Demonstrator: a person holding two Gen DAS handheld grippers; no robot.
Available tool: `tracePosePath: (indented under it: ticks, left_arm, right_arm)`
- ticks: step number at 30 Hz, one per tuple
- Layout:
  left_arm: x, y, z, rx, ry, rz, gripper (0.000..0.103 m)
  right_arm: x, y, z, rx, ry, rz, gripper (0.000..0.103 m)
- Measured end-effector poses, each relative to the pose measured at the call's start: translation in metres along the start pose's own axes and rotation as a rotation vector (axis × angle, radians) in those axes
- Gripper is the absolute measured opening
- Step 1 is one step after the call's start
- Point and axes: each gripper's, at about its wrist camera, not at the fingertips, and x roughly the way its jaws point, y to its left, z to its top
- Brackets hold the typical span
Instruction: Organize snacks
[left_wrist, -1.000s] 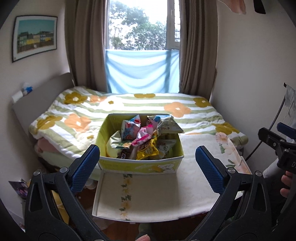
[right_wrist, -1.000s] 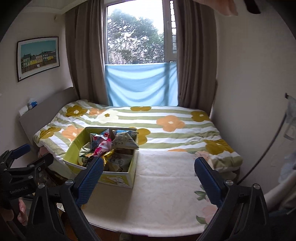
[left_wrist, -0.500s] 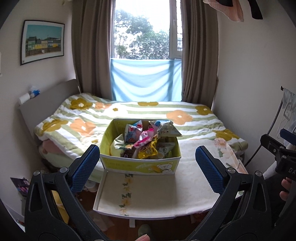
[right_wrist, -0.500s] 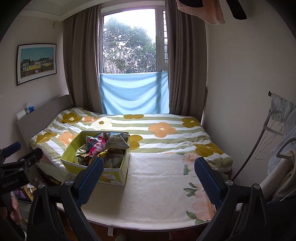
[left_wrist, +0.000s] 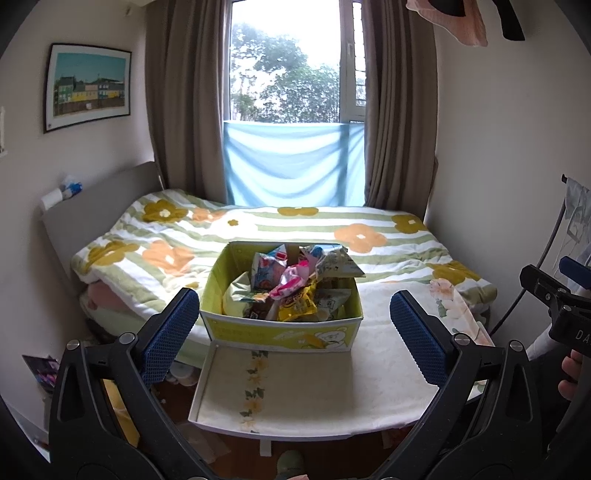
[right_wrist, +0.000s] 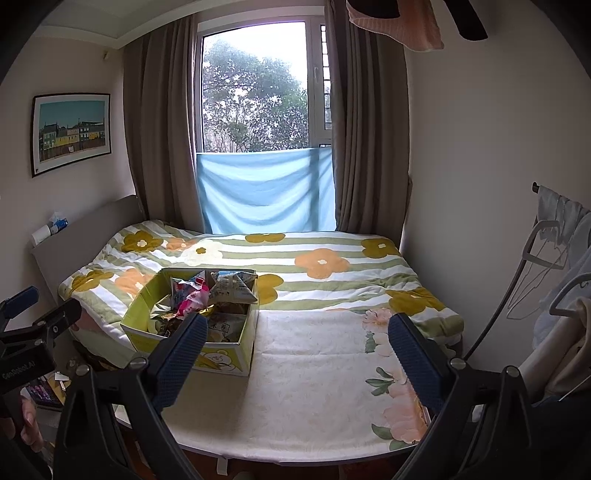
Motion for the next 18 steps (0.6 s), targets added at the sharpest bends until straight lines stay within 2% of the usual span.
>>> tracePosePath:
  ticks: [18]
  left_arm:
    - [0.010,-0.004,0.002,0.018,0.012,0.007,0.103]
  right_arm:
    - [0.004,0.001,0.001,0.004,0.001,-0.001,0.098]
